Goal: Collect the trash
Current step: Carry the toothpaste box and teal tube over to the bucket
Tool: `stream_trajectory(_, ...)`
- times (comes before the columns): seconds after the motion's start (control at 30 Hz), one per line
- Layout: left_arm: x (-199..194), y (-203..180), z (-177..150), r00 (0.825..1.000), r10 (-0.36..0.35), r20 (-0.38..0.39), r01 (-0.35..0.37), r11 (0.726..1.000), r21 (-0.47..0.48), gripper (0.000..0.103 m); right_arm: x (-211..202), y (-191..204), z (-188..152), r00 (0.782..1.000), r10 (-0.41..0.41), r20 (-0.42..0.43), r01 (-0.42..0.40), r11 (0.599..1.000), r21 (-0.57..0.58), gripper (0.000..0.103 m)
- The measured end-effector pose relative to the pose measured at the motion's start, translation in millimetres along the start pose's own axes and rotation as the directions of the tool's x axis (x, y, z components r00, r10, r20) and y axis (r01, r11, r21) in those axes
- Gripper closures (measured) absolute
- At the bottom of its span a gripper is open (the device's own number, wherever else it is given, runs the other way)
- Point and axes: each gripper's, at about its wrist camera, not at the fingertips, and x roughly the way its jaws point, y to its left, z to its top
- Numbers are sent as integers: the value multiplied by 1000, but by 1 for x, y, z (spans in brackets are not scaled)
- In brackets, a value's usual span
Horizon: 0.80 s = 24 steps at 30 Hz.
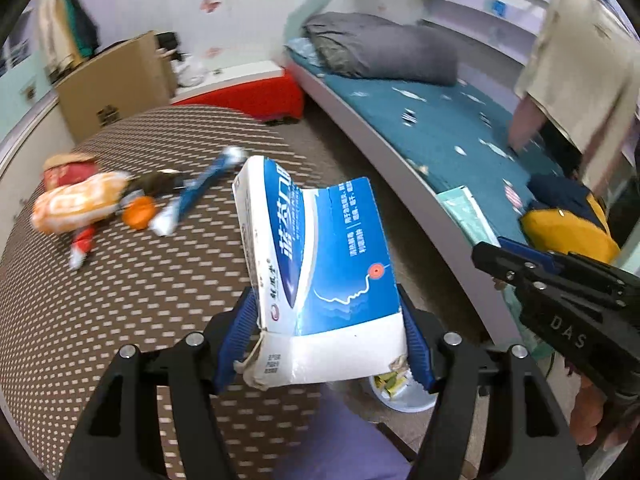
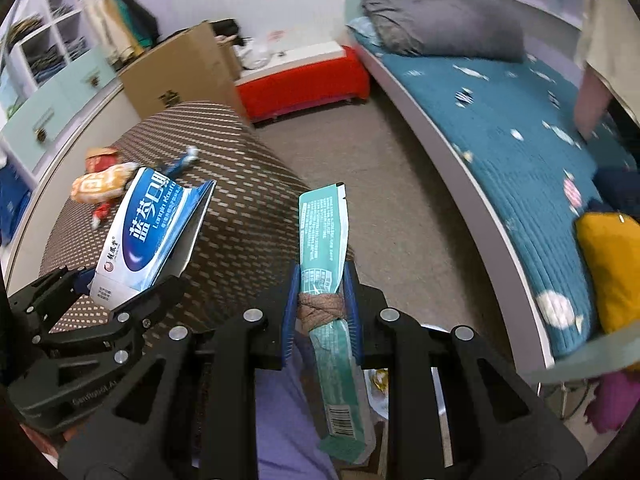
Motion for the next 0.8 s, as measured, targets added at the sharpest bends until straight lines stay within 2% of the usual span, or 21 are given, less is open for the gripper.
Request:
stream_trajectory(0.2,18,-47,-7,998,-49,-47,53,995,83,37,-5,-44,-21,999,-47,-23,49,995,90,81)
stream_trajectory(0.47,51,-97,-24,988,-71,-139,94,982,166,36,0,-93,-62,993,-81,-83,97,974,205,81)
stream_trajectory(0.7,90,-139,-45,965,-66,-254,127,964,234,35,6,-127,-97,984,-111,-142,148,946,288,81)
stream_trajectory(0.8,106,-154,-54,955,-60,-290,138,956,257,29,11,-141,-111,976,-131,-174,181,932,314,81)
